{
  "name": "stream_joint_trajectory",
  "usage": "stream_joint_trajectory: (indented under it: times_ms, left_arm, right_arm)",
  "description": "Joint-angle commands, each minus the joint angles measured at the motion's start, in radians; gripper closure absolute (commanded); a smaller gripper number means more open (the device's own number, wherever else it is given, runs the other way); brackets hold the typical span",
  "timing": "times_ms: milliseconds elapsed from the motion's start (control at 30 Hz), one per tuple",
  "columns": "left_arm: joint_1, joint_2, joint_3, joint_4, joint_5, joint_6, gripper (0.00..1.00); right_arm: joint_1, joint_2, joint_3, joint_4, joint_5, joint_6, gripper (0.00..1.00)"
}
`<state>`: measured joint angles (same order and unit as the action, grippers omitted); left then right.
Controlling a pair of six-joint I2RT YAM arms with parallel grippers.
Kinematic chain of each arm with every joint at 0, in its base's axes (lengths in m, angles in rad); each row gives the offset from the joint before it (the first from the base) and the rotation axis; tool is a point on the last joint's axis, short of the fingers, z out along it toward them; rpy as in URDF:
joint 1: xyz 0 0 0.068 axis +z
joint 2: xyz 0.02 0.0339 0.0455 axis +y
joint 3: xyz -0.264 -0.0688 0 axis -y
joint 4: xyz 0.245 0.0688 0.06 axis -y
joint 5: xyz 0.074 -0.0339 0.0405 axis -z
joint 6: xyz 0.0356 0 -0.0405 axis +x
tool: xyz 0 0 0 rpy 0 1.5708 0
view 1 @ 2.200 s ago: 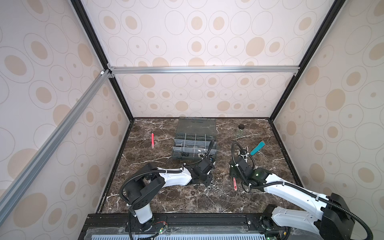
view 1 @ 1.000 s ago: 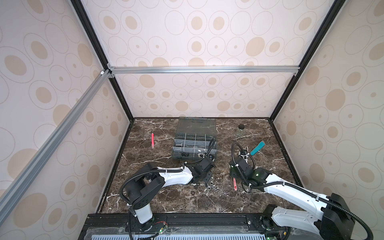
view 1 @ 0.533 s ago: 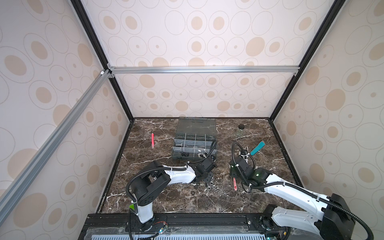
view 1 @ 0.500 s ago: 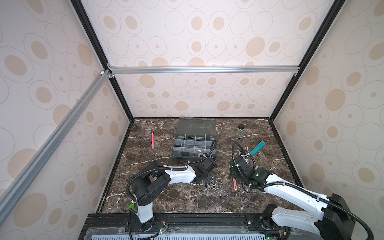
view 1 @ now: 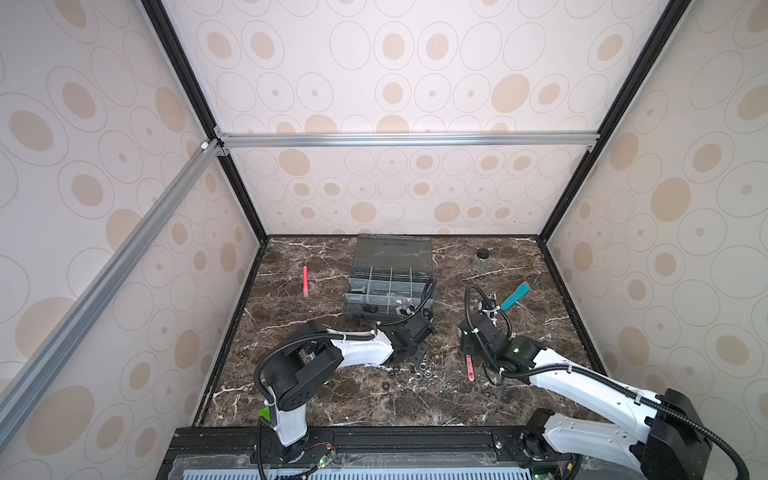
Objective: Sort the screws and nuts into containers
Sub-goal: 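Carry the silver bolt with the left gripper into the silver-bolt compartment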
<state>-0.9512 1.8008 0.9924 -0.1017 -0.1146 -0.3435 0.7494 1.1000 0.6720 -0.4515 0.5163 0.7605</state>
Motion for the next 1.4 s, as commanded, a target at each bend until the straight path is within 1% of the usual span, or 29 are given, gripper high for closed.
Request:
stream_joint_trajectory:
  times_ms: [0,133,233,467,600,733,833,967,1233,1300,1367]
  left_arm:
    - [0.023,-0.075,0.036,-0.025,-0.009,0.01,0.86]
    - [0.076,-0.143,0.045,-0.036,0.002,0.021,0.86]
    - [0.142,-0.199,0.04,-0.038,0.019,0.035,0.86]
    - [0.378,-0.307,0.034,-0.027,0.073,0.08,0.85]
    - [0.502,-0.282,0.074,-0.037,0.088,0.127,0.85]
    - [0.603,-0.197,0.125,-0.021,0.129,0.148,0.85]
    - [0.634,-0.126,0.17,-0.007,0.155,0.173,0.85]
    - [0.653,-0.052,0.224,0.017,0.172,0.194,0.85]
    - [0.67,0.027,0.286,0.03,0.203,0.208,0.85]
    - [0.672,0.036,0.288,0.031,0.2,0.207,0.83]
    - [0.674,0.041,0.288,0.031,0.2,0.206,0.77]
  right_arm:
    - [-0.004,-0.017,-0.008,-0.032,0.02,0.018,0.36]
    - [-0.004,-0.025,-0.009,-0.034,0.025,0.019,0.36]
    - [-0.004,-0.029,-0.011,-0.033,0.027,0.019,0.36]
    - [-0.004,-0.029,-0.008,-0.035,0.028,0.015,0.36]
    - [-0.004,-0.032,-0.009,-0.035,0.03,0.017,0.36]
    - [-0.005,-0.032,-0.003,-0.046,0.03,0.022,0.36]
    - [-0.005,-0.043,0.001,-0.065,0.039,0.026,0.36]
    - [-0.004,-0.068,-0.002,-0.08,0.058,0.031,0.36]
    - [-0.004,-0.099,-0.006,-0.103,0.086,0.037,0.35]
    - [-0.004,-0.1,-0.007,-0.104,0.087,0.037,0.36]
    - [-0.004,-0.1,-0.005,-0.107,0.085,0.037,0.36]
